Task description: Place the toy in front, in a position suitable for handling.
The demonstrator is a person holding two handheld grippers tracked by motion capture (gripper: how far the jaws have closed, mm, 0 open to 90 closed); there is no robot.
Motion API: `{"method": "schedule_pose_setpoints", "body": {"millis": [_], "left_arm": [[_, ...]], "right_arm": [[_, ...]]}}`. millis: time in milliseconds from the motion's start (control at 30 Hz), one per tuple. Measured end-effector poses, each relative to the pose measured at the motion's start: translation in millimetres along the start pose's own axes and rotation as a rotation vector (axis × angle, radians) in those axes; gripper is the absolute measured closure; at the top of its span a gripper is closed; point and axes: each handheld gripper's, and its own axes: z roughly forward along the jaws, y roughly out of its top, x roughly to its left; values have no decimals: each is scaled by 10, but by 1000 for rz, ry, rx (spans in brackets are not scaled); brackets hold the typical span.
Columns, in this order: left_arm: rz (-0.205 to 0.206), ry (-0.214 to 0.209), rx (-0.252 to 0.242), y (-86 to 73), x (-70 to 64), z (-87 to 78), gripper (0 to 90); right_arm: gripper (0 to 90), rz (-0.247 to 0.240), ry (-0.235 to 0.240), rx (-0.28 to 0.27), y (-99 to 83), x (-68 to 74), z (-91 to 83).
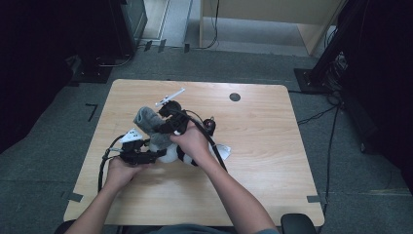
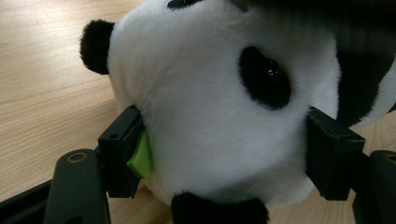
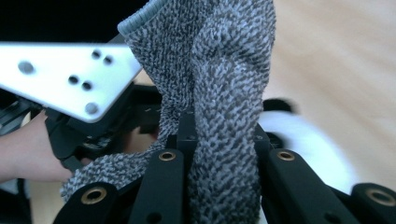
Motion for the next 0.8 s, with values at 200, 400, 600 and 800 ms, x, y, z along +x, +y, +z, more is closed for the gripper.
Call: {"method": "schedule_pose_setpoints", "body": {"millis": [200, 400, 600, 800], "left_arm": [[-14, 8, 9, 11, 0, 3, 276], [-20, 9, -4, 14, 3, 7, 282], [-20, 10, -11, 17, 2, 11, 282], [-15, 15, -11, 21, 0, 11, 283]], "right_arm": [[763, -60, -29, 92, -149, 73, 290], [763, -90, -49, 67, -198, -26, 173], [763, -83, -68, 61, -217, -102, 58], [762, -64, -80, 63, -222, -160, -22]]}}
